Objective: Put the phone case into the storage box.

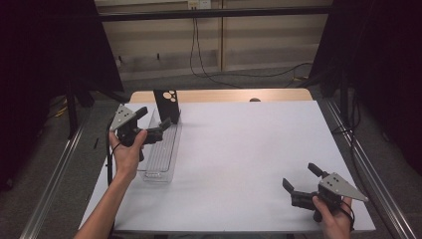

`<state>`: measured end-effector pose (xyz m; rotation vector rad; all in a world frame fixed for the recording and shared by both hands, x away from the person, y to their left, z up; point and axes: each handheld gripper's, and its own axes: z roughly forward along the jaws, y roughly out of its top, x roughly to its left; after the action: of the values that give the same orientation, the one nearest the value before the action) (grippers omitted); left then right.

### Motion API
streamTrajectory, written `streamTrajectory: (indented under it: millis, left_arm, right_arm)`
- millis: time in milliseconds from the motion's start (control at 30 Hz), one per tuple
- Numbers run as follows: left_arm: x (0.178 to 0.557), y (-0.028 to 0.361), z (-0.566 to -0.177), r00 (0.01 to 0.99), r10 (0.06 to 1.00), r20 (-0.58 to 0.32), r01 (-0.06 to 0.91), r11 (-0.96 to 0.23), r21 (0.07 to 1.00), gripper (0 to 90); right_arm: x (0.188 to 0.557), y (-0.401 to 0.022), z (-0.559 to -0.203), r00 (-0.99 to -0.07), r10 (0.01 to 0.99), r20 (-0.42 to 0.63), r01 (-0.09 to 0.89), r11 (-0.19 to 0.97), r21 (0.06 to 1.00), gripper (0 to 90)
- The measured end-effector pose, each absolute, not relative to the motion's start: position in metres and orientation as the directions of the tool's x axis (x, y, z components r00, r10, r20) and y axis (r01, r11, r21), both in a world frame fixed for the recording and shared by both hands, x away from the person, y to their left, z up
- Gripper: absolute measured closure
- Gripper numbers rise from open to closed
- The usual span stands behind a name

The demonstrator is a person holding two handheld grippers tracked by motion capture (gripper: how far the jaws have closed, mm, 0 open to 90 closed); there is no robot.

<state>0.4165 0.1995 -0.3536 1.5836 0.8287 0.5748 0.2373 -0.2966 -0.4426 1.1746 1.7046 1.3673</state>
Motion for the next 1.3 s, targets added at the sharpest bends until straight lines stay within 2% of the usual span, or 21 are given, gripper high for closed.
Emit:
streamTrajectory:
  millis: [567,1300]
  left_arm:
    - [0.381,0.216,-0.355,0.614,0.787,-0.054,0.145,-0.045,0.988,2.3]
    - [0.343,0.238,-0.389,0.597,0.797,-0.088,0.199,-0.042,0.979,2.3]
  right_arm:
    - [0.238,-0.296,-0.443,-0.394,0.918,0.047,0.249,0.057,0.967,0.0]
    - [0.237,-0.296,-0.443,-0.396,0.917,0.041,0.245,0.062,0.968,0.0]
